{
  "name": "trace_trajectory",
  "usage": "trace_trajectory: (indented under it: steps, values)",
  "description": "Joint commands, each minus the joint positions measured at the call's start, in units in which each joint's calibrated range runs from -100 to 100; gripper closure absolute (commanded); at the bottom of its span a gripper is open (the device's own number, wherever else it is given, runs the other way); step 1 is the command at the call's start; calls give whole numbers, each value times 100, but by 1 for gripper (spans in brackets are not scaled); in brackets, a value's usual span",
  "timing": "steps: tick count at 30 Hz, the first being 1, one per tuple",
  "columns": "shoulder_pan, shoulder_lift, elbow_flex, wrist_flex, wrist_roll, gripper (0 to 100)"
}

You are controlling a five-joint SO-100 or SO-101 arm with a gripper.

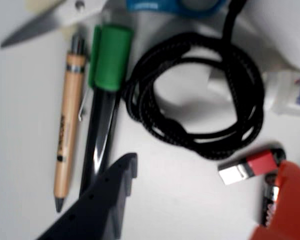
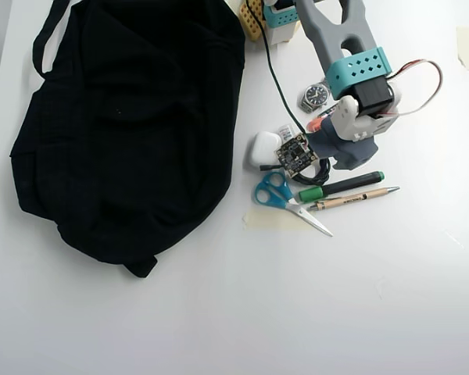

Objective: Put the usbc cable into the black bag

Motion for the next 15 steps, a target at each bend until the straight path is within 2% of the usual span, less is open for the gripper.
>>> trace_trajectory:
  steps: [1,8,15]
  values:
    - [-83,45,-37,46,-11,64]
    - [-45,145,-28,20,26,64]
    - [202,153,-28,-5,440,64]
